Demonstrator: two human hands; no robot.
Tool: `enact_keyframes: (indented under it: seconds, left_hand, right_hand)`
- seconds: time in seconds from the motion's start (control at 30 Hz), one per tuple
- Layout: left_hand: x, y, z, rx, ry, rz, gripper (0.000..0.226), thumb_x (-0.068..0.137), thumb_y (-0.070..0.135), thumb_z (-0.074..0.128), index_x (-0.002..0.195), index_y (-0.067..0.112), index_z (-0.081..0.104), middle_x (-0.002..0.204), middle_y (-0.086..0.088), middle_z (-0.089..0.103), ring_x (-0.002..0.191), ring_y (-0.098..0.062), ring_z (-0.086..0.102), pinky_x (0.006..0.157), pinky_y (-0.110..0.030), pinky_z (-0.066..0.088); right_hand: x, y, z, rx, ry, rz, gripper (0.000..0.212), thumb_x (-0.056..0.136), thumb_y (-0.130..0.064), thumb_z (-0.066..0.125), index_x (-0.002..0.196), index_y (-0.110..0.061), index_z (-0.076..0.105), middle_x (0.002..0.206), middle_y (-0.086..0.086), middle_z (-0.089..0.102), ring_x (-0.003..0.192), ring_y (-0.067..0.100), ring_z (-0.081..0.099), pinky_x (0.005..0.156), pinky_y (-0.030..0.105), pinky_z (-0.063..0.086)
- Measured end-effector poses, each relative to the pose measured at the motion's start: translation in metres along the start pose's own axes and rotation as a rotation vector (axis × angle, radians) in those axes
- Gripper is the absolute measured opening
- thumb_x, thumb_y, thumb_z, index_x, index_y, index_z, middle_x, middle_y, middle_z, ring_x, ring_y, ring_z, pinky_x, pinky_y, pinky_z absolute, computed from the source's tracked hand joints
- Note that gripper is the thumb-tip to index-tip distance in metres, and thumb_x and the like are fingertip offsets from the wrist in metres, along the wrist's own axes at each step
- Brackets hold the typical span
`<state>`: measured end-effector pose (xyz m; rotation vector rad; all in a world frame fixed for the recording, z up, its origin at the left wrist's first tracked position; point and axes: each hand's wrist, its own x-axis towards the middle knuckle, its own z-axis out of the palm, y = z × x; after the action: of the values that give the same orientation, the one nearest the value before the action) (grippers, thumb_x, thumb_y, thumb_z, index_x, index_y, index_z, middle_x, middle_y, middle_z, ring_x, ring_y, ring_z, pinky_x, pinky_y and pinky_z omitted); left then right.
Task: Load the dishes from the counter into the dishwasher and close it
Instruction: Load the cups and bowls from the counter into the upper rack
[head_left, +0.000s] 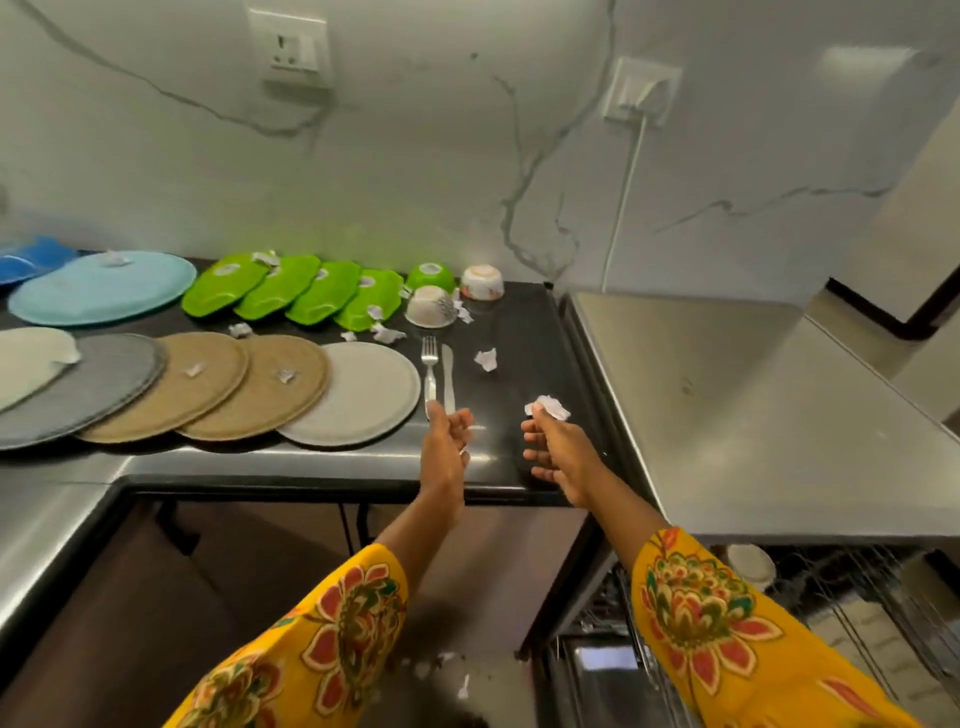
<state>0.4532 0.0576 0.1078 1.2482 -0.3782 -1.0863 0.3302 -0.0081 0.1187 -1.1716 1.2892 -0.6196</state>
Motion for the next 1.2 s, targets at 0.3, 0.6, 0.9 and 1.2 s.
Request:
enact_keyframes:
  seconds: [0.3,0.6,0.9,1.2]
  left_hand:
    - [0.093,0.029,0.003,-0.052,0.072,0.03,0.057,0.1,0.05,0.02,0.116,0.009,0.056,0.107,-0.001,0.06,0.105,-0.012,0.051,0.091,-0.025,0.035]
    - [0.212,0.07,0.027,-0.062,0.171,0.1,0.056,0.1,0.05,0.021,0.107,0.01,0.059,0.107,-0.002,0.058,0.112,-0.014,0.047,0.097,-0.027,0.033]
    - [0.301,0.089,0.033,0.03,0.291,0.117,0.058,0.099,0.053,0.021,0.1,0.01,0.06,0.123,-0.02,0.06,0.108,-0.024,0.054,0.099,-0.038,0.039]
    - [0.337,0.093,0.037,-0.009,0.242,-0.022,0.069,0.098,0.056,0.016,0.124,0.008,0.058,0.123,-0.018,0.062,0.116,-0.03,0.057,0.107,-0.045,0.04]
  right_hand:
    - [0.092,-0.038,0.038,0.07,-0.014,-0.08,0.042,0.096,-0.045,0.044,0.114,-0.011,0.058,0.12,0.016,0.056,0.111,0.03,0.055,0.097,0.042,0.045]
    - [0.203,-0.101,0.063,0.152,-0.096,-0.09,0.046,0.097,-0.038,0.045,0.116,0.002,0.057,0.101,0.017,0.055,0.093,0.027,0.056,0.07,0.031,0.049]
    - [0.288,-0.125,0.096,0.126,-0.233,-0.103,0.025,0.098,-0.04,0.042,0.106,-0.021,0.056,0.098,-0.005,0.055,0.096,0.013,0.049,0.078,0.025,0.04]
    - [0.325,-0.127,0.122,0.005,-0.287,-0.18,0.034,0.1,-0.034,0.038,0.119,-0.012,0.057,0.121,0.007,0.06,0.114,0.019,0.054,0.097,0.029,0.041]
